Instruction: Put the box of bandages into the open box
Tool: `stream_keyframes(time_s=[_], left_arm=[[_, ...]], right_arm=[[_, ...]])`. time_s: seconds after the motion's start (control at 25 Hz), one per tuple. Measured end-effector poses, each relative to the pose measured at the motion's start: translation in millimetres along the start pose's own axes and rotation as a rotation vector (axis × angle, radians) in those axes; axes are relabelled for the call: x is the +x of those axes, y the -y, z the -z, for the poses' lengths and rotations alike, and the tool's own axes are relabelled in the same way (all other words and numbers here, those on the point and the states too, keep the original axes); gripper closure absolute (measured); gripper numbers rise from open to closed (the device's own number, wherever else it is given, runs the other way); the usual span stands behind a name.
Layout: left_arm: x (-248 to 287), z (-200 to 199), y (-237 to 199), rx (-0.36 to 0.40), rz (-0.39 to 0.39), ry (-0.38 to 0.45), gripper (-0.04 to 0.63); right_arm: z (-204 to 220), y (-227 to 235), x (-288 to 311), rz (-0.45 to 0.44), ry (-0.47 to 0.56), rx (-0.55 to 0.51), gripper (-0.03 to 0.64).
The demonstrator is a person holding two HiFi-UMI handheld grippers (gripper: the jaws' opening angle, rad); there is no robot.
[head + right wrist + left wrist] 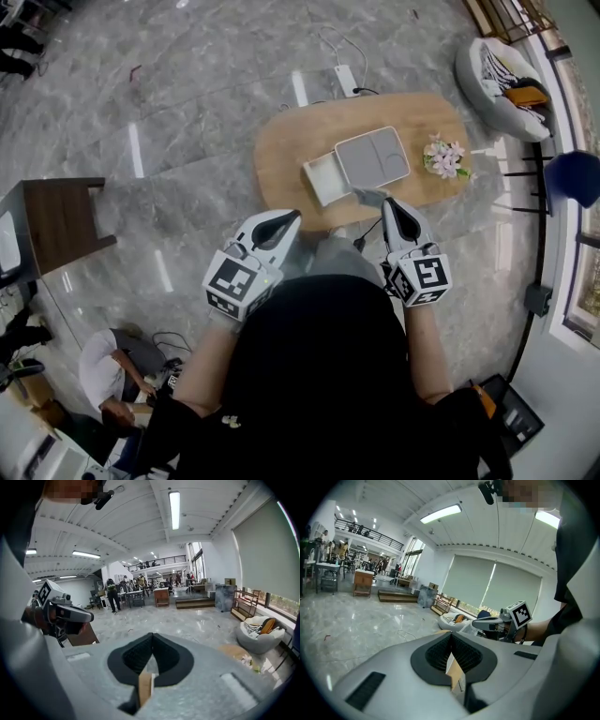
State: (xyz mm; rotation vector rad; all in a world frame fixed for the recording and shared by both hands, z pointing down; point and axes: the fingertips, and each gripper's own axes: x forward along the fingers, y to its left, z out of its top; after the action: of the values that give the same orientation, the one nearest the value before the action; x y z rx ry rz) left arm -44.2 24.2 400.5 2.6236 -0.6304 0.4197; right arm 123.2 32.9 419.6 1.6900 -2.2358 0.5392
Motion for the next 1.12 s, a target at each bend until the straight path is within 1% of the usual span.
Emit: stream_keyframes(time_s=[0.16, 0.36, 0.52, 0.84, 1.12], left_arm=[[2.4, 5.0, -3.2, -0.014, -0.008, -0.013, 0.584], [15.1, 8.5, -2.7, -0.042, -0.057, -0.031, 0.584], [22.9, 10.7, -6.1, -0.074, -0.119, -0.039, 0.584], [29.6, 19.6, -16.1, -0.145, -0.266, -0.061, 0.584], [32.6, 33.8, -10.5, -0.194, -0.356, -0.081, 0.584]], right_arm=[[5.4, 6.5, 18.4, -0.027, -0.032, -0.003, 0.619], [24.0, 21.4, 46.9, -0.081, -0.094, -0.002, 0.620], [45.5, 30.0, 77.5, -0.136, -0.152, 0.002, 0.620], [89.3, 34.6, 136.2, -0.265, -0.265, -0.042, 0.620], [129.2, 36.8, 167.2, -0.316, -0.338, -0.068, 0.620]])
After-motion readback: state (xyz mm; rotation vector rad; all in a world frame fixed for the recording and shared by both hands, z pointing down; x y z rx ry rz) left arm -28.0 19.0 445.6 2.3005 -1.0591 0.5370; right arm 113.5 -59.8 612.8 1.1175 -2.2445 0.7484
